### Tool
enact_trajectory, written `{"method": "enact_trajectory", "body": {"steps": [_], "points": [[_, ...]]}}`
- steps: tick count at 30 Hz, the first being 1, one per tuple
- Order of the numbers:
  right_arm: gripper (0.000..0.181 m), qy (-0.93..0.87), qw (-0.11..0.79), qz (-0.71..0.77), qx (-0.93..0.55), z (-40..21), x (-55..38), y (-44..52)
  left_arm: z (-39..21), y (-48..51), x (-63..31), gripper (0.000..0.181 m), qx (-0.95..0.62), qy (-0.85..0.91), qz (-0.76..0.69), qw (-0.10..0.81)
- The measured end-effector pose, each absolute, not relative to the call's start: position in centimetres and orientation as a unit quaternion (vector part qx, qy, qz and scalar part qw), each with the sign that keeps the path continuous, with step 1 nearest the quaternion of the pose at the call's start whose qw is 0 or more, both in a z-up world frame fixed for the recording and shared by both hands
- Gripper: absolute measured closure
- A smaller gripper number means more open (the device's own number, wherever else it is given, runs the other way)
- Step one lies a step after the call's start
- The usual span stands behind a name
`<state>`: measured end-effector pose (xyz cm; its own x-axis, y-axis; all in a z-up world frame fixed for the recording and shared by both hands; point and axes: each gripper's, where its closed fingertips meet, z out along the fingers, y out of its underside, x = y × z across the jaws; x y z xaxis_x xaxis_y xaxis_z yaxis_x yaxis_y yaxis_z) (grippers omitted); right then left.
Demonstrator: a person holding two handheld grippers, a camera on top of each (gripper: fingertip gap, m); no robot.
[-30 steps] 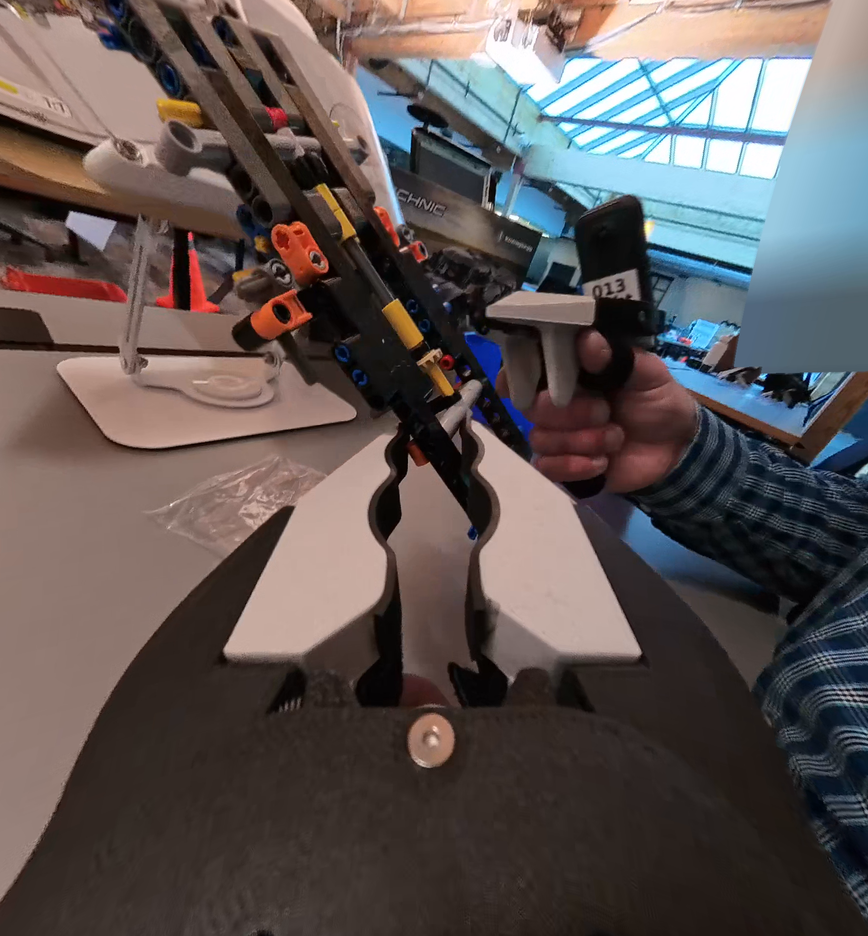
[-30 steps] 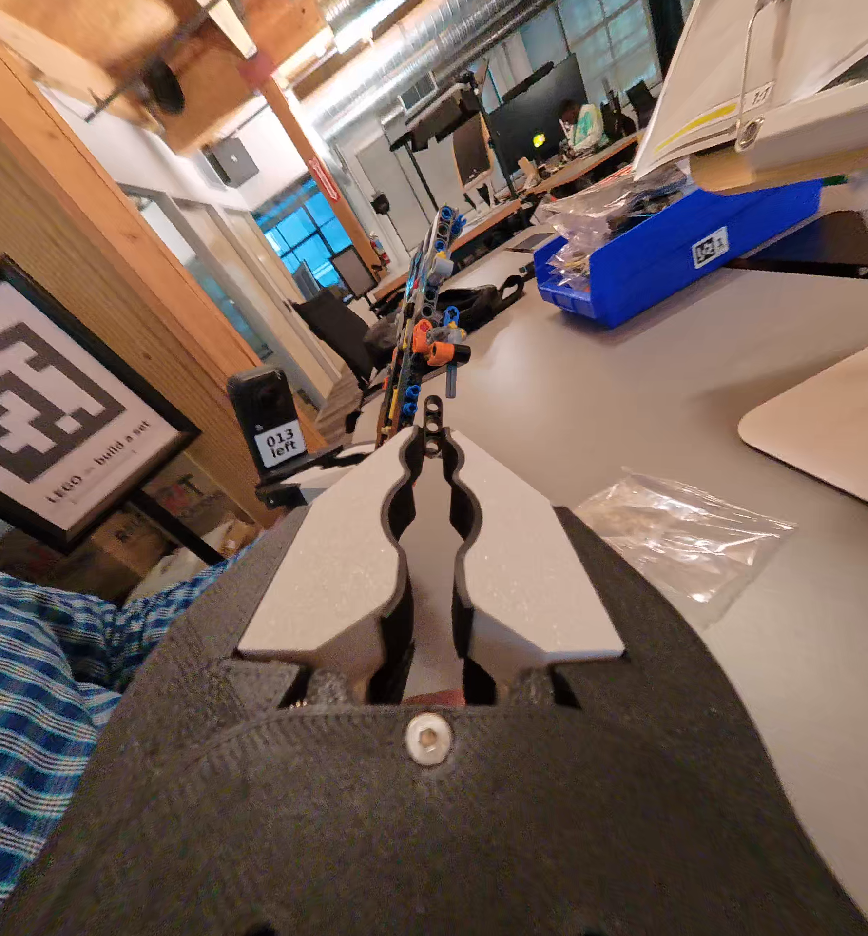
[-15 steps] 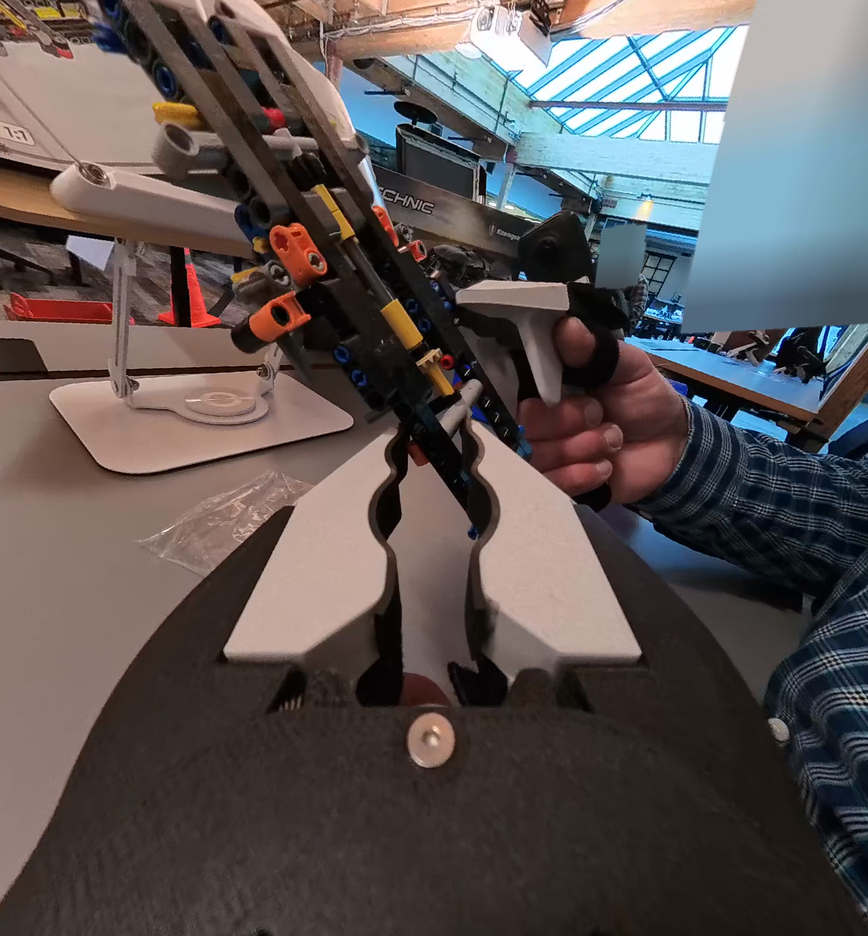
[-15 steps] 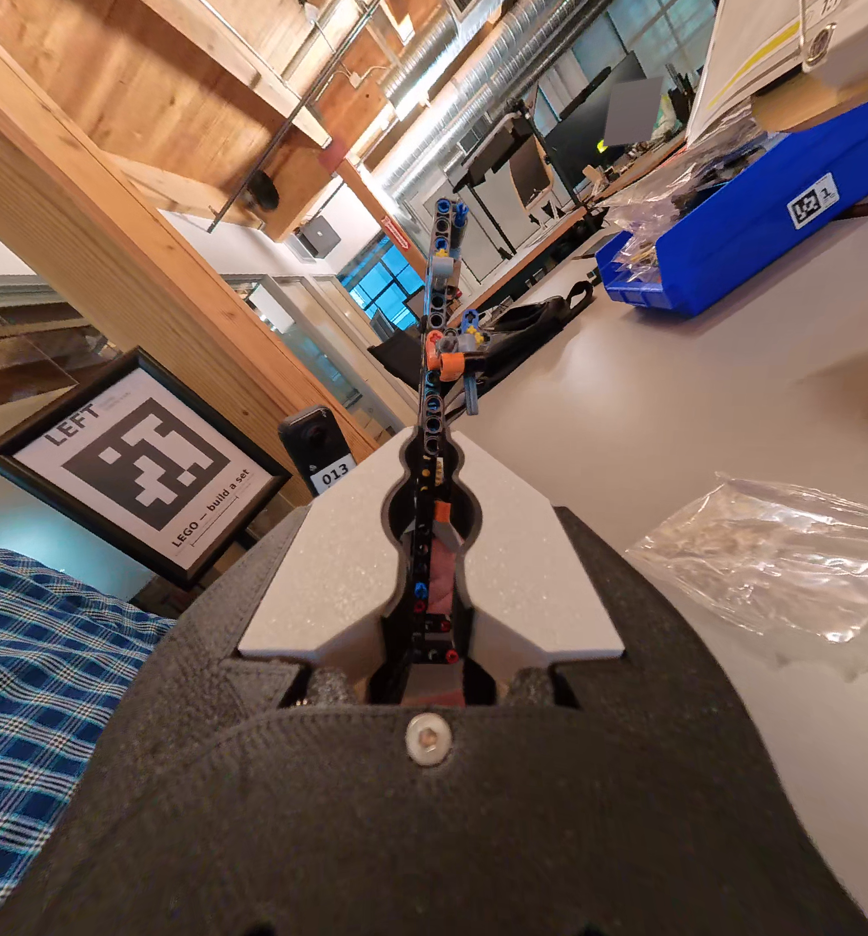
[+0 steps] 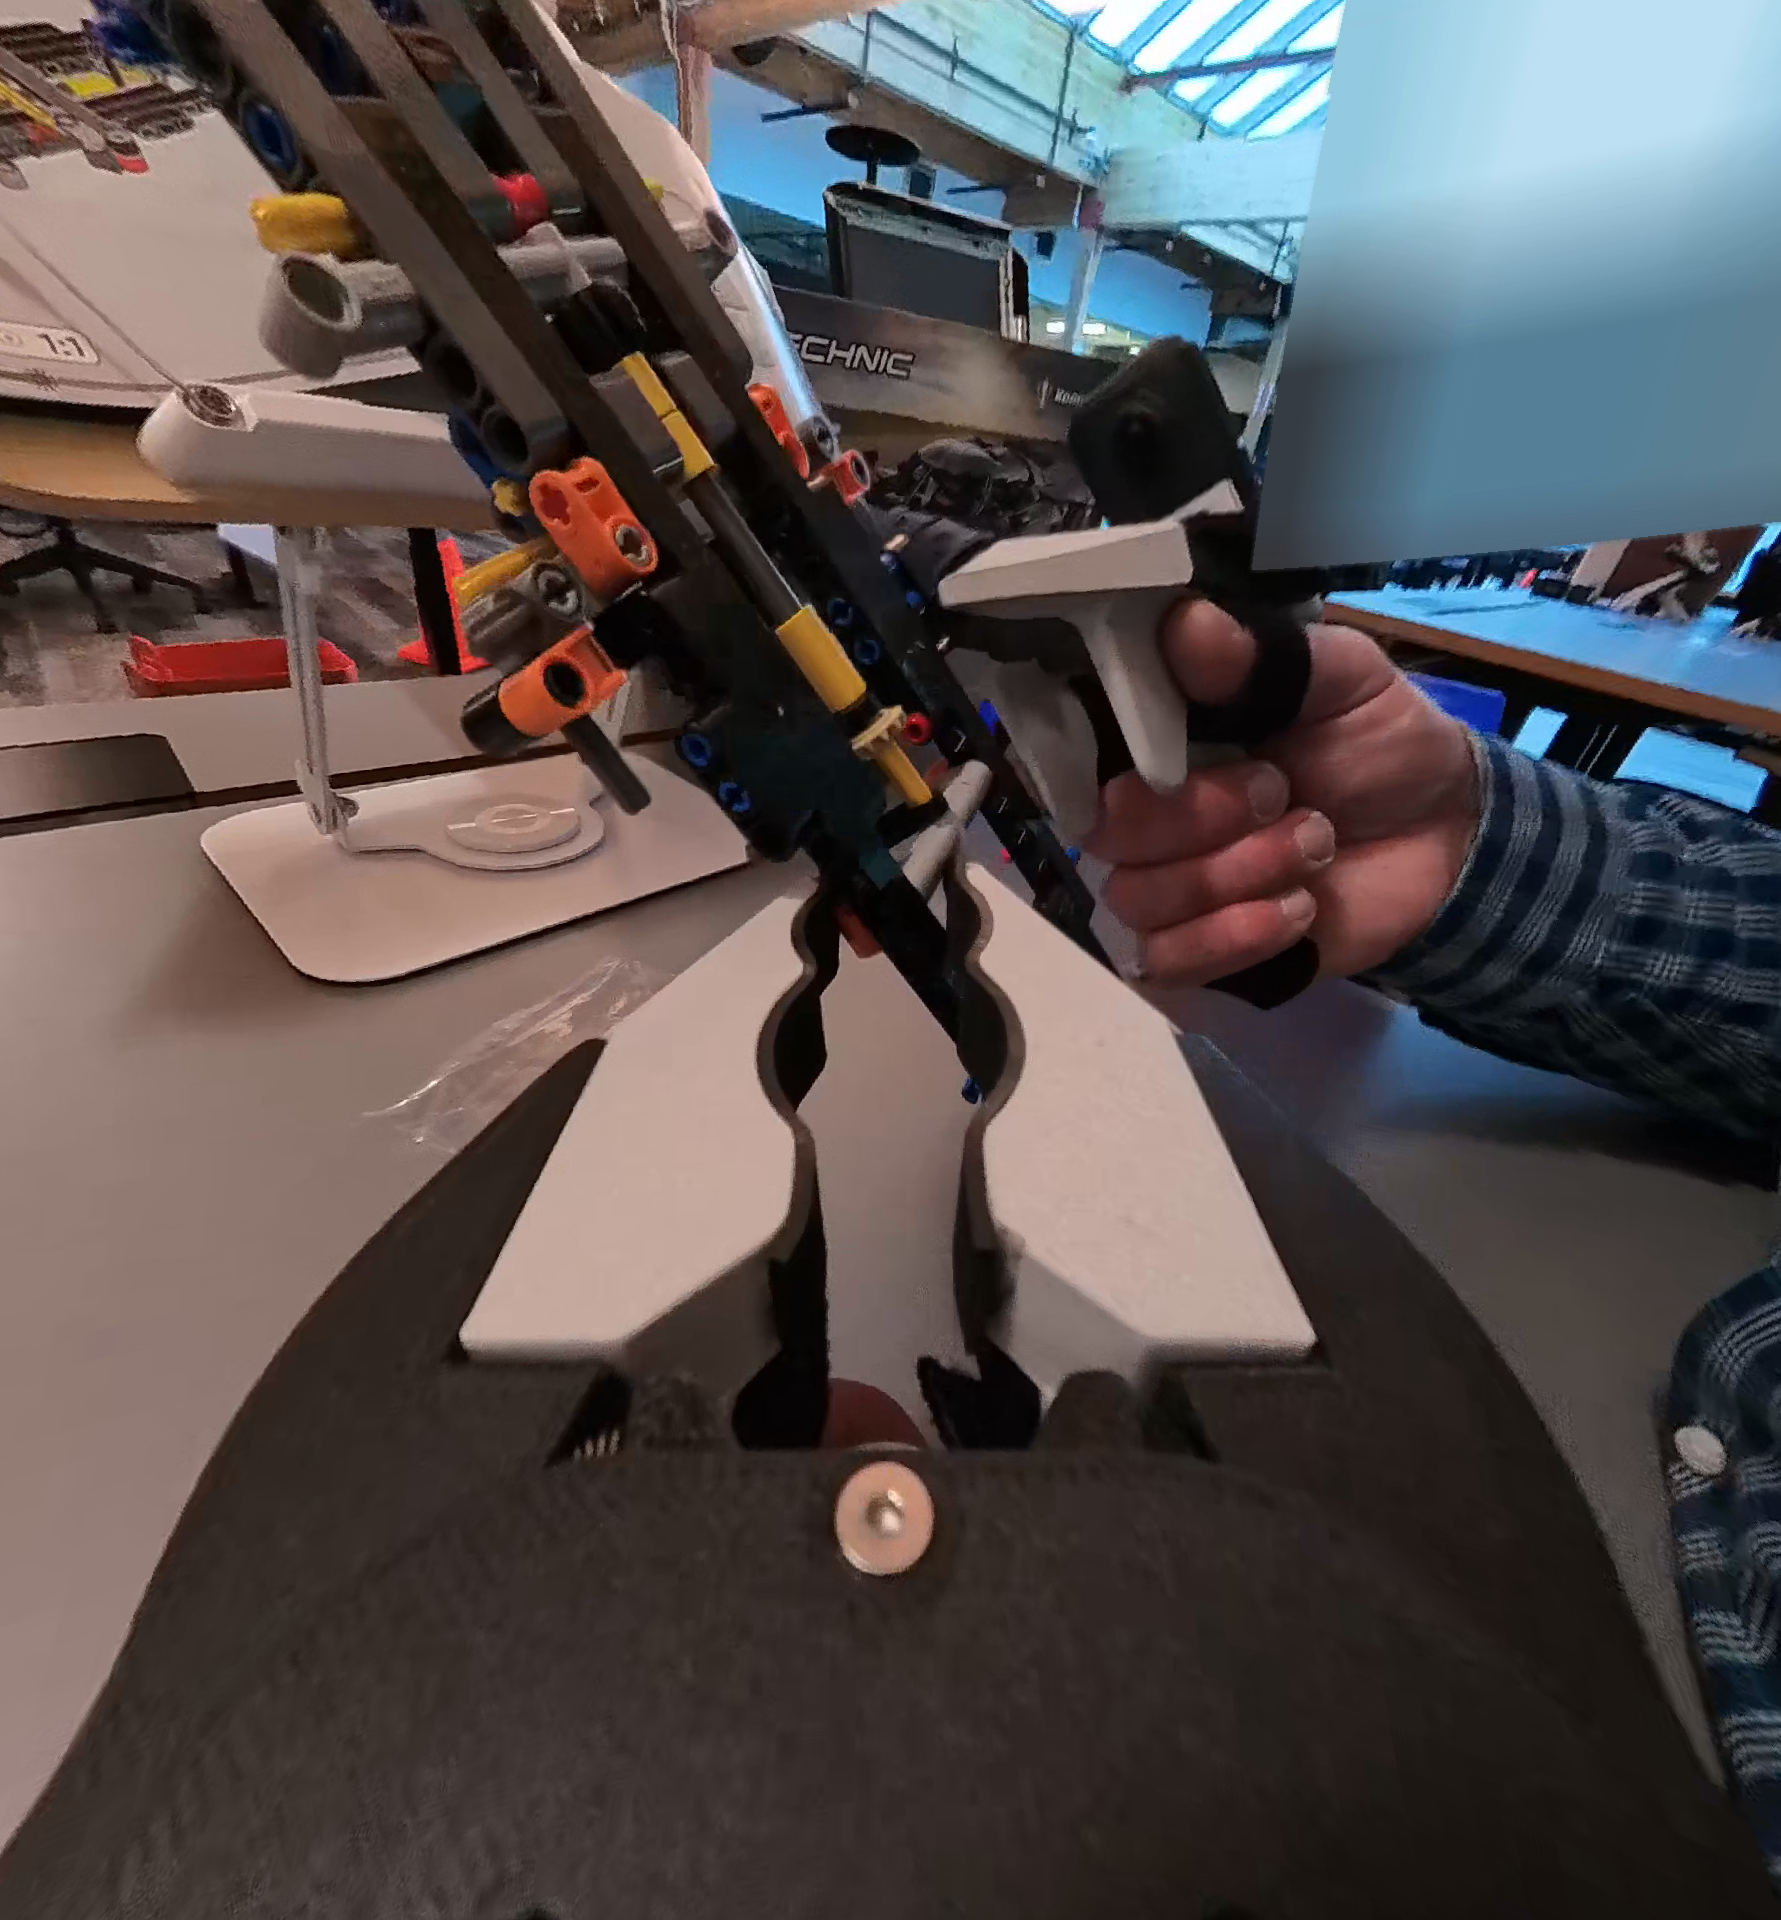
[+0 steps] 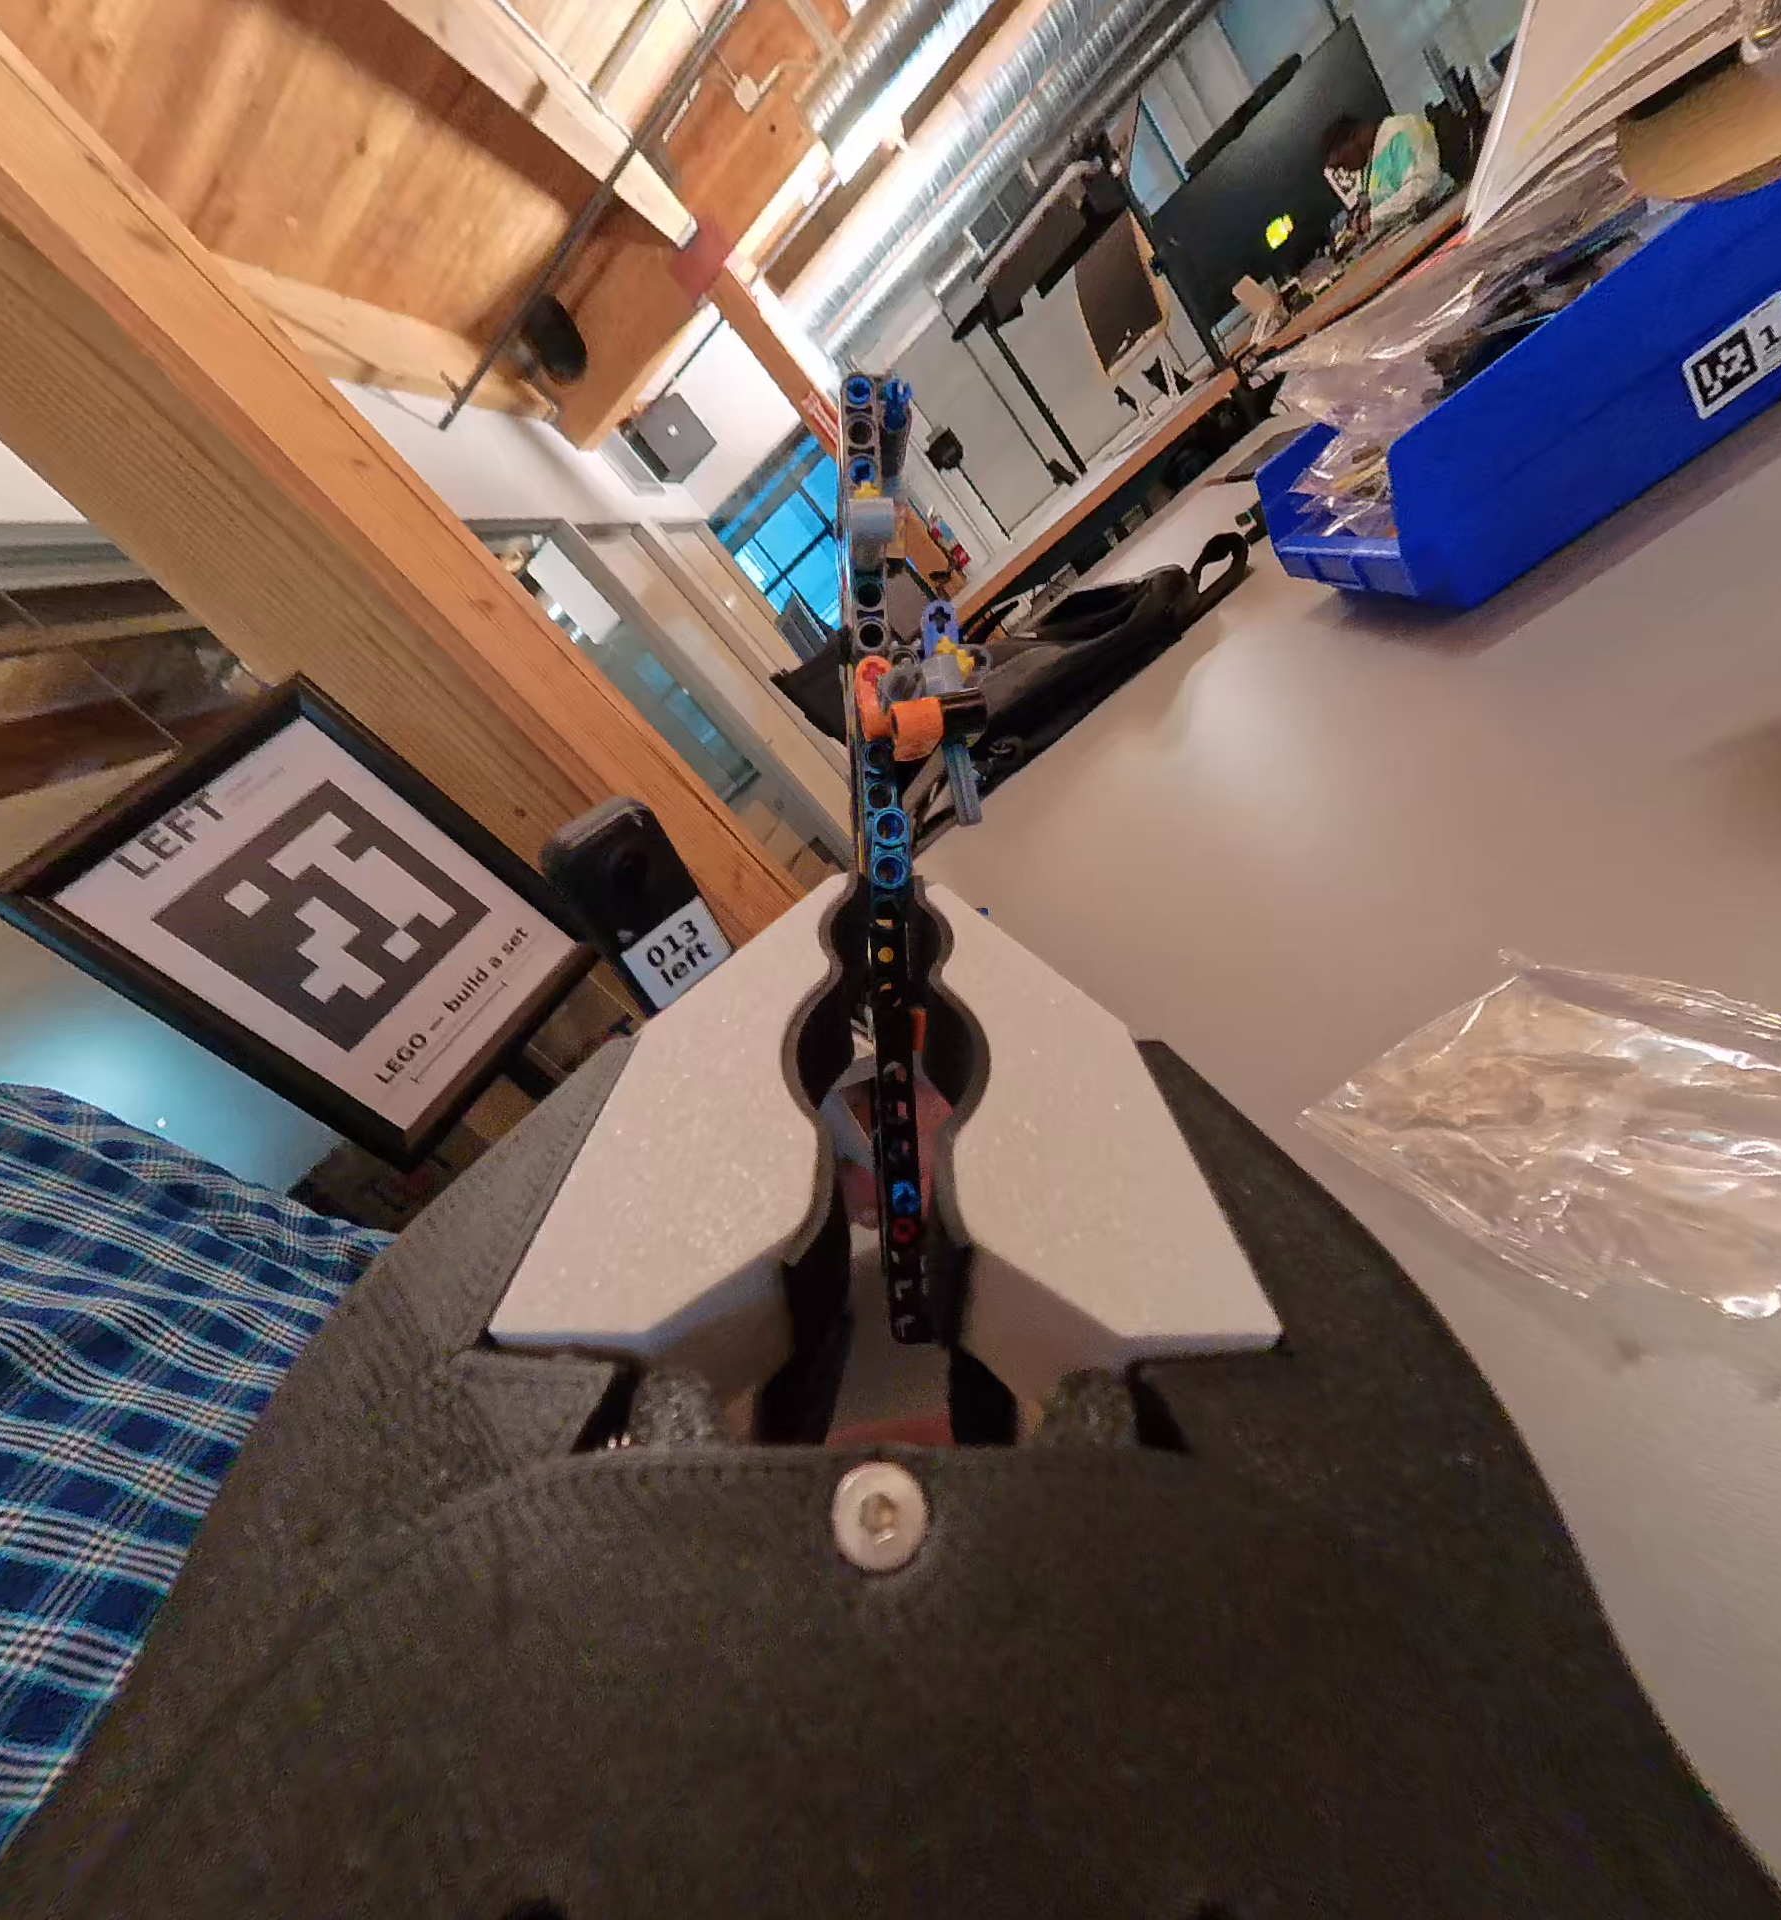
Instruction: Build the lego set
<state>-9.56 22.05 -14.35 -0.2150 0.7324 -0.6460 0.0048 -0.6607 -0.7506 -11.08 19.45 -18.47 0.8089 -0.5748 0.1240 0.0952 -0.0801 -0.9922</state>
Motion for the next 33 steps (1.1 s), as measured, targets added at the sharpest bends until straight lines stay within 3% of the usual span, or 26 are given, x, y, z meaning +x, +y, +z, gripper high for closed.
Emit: {"method": "enact_trajectory", "body": {"steps": [5,18,33], "points": [[0.178,-0.351,0.248,0.701,-0.569,-14.7,-9.6,21.5,-19.0,19.2,-11.4,0.164,-0.708,0.208,-0.212,0.642],[0.177,-0.423,0.277,0.663,-0.553,-15.5,-9.5,19.4,-20.8,17.9,-10.4,0.165,-0.709,0.176,-0.277,0.624],[0.178,-0.575,0.276,0.546,-0.543,-17.1,-9.1,17.6,-22.6,17.0,-10.7,0.165,-0.737,0.244,-0.189,0.601]]}}
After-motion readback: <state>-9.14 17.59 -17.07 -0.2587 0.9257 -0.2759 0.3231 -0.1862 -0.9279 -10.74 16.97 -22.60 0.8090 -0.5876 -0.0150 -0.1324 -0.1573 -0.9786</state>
